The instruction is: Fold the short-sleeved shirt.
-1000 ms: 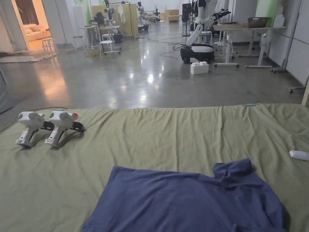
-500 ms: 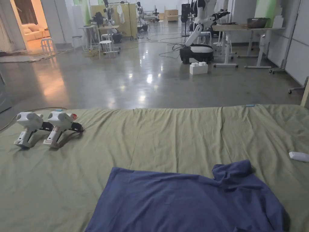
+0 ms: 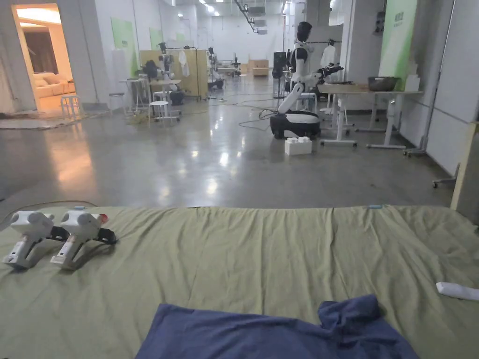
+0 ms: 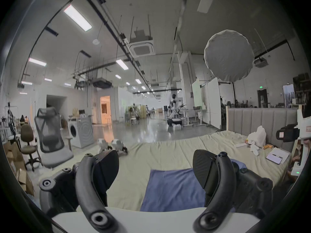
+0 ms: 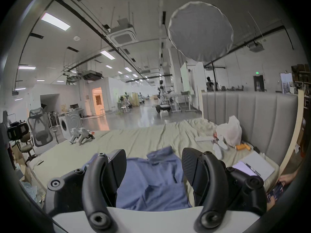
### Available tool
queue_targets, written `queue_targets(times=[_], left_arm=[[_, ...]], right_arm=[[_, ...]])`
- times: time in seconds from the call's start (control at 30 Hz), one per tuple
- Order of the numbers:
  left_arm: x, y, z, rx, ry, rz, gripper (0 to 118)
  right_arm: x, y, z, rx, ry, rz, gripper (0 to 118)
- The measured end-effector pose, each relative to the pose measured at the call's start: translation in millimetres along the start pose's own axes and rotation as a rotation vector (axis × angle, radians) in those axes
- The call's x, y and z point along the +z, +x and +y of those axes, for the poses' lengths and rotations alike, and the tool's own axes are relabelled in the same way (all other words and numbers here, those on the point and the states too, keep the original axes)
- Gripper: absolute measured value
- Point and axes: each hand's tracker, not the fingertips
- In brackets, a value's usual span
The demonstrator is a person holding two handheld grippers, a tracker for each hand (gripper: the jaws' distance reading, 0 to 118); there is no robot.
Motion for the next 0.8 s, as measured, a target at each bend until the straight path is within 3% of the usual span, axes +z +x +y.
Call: queue_targets(times=[0.1,0.17,0.27,0.3,0.33,0.37,0.8], left_arm=[[-2.8,1.3,5.1,-0.019,0.044,0.0,85],[-3.5,-3.4,5.0,-0.029,0.058,-0.03,68],[-1.2,2.1,10.8,0.004,0.057,-0.081,39],[-1.1,0.9,10.2,0.011,0.059,-0.087,31],[-1.7,-1.0,9.5,0.018,0.054,-0.09,16],[-0.5,3.3,10.9,0.022,0.051,-0.09,3],[-13.6,-4.9,4.0,0.106,-0.075,-0.119,0]], right_arm=[[3.2,-13.1,8.2,0.03,0.023,0.013,68],[3.2,-18.4,11.3,0.047,0.031,0.024,56],[3.7,-25.7,11.4,0.072,0.046,0.009,13],[2.0,-25.5,11.7,0.071,0.043,0.011,5],[2.0,-25.9,11.9,0.071,0.042,0.011,0],[1.8,-26.3,11.8,0.069,0.039,0.011,0],[-6.0,-29.1,2.5,0.088,-0.005,0.01,0]])
